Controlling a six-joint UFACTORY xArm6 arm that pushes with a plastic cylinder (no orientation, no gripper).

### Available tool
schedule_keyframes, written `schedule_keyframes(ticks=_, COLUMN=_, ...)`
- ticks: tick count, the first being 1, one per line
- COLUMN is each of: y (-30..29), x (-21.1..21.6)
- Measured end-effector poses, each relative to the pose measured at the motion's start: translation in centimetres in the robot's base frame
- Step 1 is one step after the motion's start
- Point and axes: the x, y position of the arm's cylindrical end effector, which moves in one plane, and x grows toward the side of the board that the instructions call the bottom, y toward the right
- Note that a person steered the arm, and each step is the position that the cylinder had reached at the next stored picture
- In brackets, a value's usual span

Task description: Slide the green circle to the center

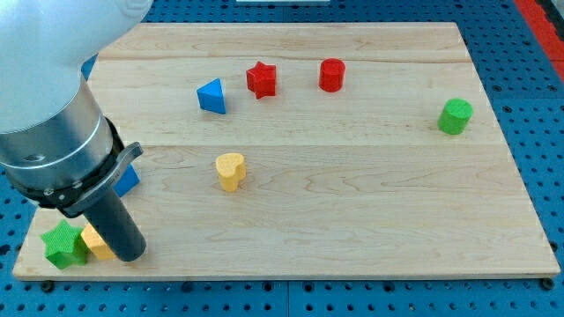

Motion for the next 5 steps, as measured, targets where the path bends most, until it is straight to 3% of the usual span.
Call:
schedule_keyframes(ticks=1, y=1.8, x=-0.1)
schedule_keyframes(ticks=4, y=21.3, x=-0.8)
schedule_keyframes(ticks=5, y=27.0, x=-3.2)
